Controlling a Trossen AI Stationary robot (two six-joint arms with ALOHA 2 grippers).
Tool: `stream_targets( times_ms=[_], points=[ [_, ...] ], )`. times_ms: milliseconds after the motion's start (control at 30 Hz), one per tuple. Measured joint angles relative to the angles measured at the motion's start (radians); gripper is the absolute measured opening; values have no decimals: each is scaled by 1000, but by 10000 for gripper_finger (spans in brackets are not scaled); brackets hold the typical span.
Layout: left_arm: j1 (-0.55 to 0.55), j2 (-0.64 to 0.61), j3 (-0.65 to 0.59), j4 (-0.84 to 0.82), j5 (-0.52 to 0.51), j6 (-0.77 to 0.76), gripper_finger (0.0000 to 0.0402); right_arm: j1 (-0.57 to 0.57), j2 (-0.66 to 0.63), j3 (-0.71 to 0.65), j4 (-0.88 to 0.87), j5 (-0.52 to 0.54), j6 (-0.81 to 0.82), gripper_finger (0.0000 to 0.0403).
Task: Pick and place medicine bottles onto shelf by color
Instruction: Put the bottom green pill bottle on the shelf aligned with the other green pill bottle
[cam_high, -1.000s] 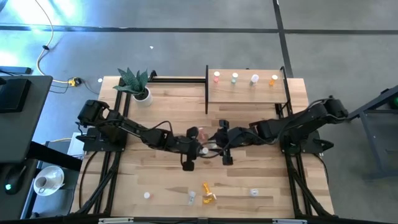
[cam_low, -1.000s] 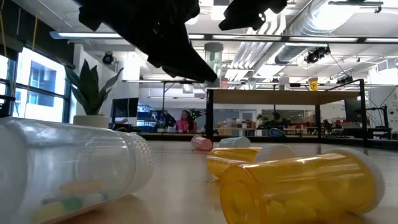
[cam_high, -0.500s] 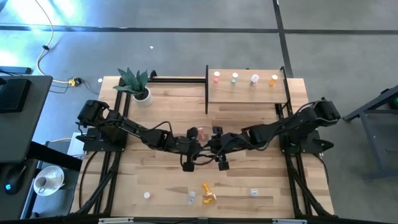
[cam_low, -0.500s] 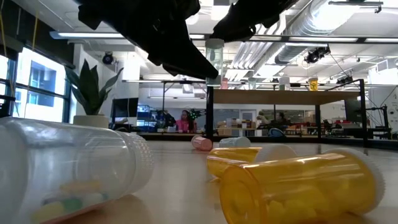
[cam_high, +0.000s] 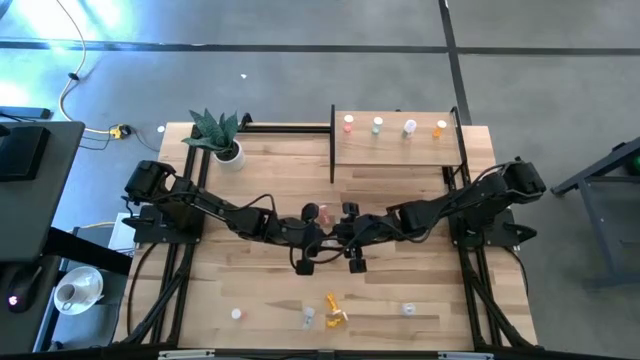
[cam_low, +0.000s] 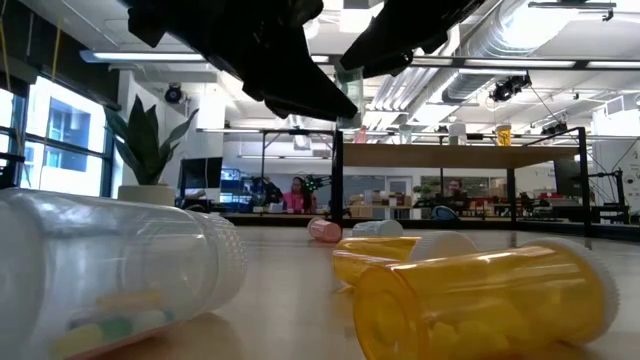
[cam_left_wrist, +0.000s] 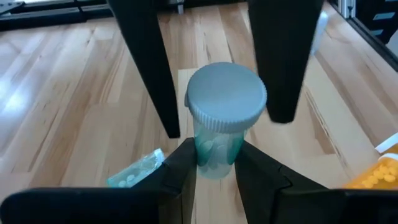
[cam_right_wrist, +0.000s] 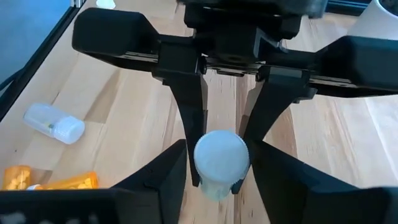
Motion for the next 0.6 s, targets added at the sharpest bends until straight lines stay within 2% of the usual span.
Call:
stream_targets(
  times_ms=[267, 600],
  points=[
    [0, 0, 0, 10, -3, 0, 85, 0, 0, 0, -2, -1, -2, 96],
    [-1, 0, 0, 18, -48, 2, 89, -1, -2, 0, -5, -5, 13, 97]
  ],
)
